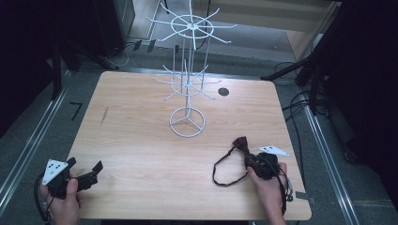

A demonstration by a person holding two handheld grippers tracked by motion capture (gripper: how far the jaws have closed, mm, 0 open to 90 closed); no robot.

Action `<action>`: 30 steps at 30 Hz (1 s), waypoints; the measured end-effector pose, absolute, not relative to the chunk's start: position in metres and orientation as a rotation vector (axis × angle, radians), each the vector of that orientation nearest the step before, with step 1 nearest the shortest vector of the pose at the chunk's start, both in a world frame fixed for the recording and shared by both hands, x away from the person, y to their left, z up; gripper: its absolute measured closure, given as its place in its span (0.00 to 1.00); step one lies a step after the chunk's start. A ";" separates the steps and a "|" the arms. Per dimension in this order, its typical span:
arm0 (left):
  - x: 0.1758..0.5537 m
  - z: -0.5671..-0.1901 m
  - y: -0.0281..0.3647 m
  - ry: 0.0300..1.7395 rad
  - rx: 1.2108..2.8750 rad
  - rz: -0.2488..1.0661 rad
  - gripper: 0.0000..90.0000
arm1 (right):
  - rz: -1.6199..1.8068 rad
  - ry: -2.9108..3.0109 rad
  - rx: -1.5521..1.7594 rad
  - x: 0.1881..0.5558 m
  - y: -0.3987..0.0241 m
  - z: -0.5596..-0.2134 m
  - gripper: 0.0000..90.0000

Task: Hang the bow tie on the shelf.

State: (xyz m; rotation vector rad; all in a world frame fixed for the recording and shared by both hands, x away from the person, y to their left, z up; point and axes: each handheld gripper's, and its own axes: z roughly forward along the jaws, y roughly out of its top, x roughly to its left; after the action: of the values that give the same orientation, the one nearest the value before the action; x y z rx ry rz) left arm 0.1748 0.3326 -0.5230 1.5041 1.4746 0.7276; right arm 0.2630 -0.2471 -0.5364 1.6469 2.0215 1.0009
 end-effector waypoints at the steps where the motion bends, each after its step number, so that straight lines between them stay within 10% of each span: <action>1: 0.175 -0.523 0.333 1.476 1.503 0.725 0.00 | 1.007 2.008 1.634 0.260 -0.245 -0.536 0.85; 30: 0.175 -0.523 0.333 1.473 1.497 0.723 0.00 | 1.249 1.922 1.421 0.251 -0.207 -0.478 0.95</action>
State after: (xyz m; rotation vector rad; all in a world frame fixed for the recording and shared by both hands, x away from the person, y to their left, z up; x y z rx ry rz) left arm 0.1747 0.3335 -0.5230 1.4973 1.4728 0.7229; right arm 0.2510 -0.2074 -0.4783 1.4214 1.9224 1.2486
